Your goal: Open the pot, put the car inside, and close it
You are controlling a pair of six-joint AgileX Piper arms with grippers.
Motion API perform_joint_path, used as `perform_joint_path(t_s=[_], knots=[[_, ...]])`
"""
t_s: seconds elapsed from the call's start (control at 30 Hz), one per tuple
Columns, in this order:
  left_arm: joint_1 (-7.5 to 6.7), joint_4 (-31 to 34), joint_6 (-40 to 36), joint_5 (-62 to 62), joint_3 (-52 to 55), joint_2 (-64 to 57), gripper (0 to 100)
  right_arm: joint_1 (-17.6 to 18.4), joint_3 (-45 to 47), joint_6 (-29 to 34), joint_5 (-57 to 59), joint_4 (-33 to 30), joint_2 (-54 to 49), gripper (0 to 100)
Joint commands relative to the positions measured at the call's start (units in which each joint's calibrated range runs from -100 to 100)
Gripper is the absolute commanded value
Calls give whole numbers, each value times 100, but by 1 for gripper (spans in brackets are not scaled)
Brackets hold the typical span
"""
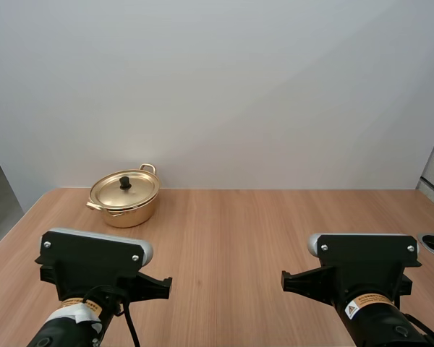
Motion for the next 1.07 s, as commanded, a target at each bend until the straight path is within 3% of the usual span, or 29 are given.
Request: perform_joint_path(t_s=[0.0, 1.03], knots=[[1, 2, -1, 4, 0, 0, 0, 6, 0, 0, -1, 4, 0, 0], [1, 26, -1, -31, 0, 0, 0, 6, 0, 0, -1, 4, 0, 0]])
